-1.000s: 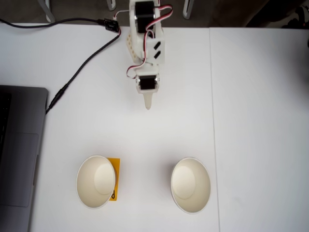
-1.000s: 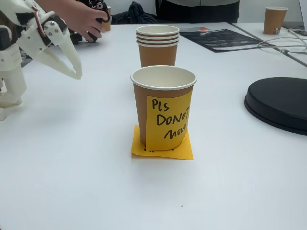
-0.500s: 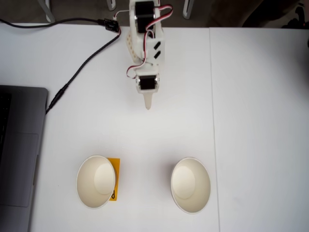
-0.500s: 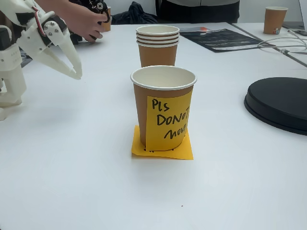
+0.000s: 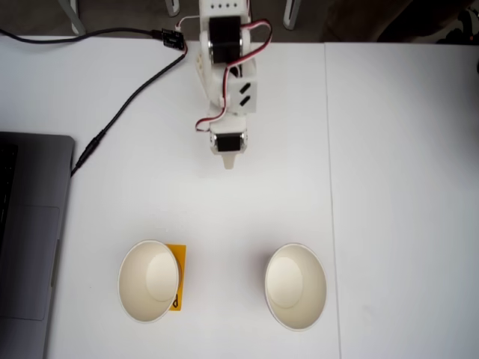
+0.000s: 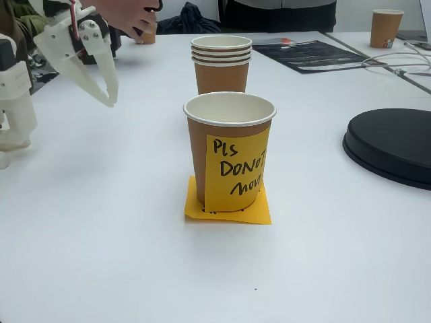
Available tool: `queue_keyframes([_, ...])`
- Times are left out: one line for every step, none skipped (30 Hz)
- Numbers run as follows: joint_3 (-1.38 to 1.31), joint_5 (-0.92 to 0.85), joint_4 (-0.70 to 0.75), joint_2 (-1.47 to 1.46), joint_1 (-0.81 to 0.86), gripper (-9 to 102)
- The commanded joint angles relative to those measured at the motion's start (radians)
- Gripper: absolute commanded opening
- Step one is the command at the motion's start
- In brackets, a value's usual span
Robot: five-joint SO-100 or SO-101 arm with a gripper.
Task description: Pickup cup and make a pile of cup.
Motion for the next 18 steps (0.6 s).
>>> queue_keyframes([-0.216, -0.006, -0.02, -0.12, 0.009, -7])
queue_keyframes([-0.242, -0.006, -0.02, -0.143, 0.014, -7])
queue_keyframes([-0.267, -0.006, -0.02, -0.161, 0.023, -7])
queue_keyframes([-0.288, -0.006, -0.02, -0.179, 0.035, -7])
queue_keyframes([-0.31, -0.006, -0.02, -0.196, 0.049, -7])
queue_keyframes([-0.328, -0.008, -0.02, -0.213, 0.063, -7])
queue_keyframes([-0.347, -0.008, -0.02, -0.23, 0.077, -7])
queue_keyframes([-0.365, -0.008, -0.02, -0.245, 0.089, -6])
queue_keyframes([-0.38, -0.008, -0.02, -0.259, 0.101, -5])
queue_keyframes([-0.394, -0.008, -0.02, -0.273, 0.114, -4])
queue_keyframes([-0.408, -0.008, -0.02, -0.285, 0.127, -2])
queue_keyframes([-0.42, -0.008, -0.02, -0.298, 0.141, 0])
queue_keyframes([-0.433, -0.008, -0.02, -0.31, 0.155, 3])
queue_keyframes([-0.445, -0.008, -0.02, -0.321, 0.17, 5])
queue_keyframes([-0.456, -0.008, -0.02, -0.331, 0.184, 7])
queue_keyframes([-0.465, -0.008, -0.02, -0.344, 0.196, 10])
queue_keyframes([-0.476, -0.008, -0.02, -0.356, 0.209, 12])
queue_keyframes([-0.486, -0.008, -0.02, -0.368, 0.221, 14])
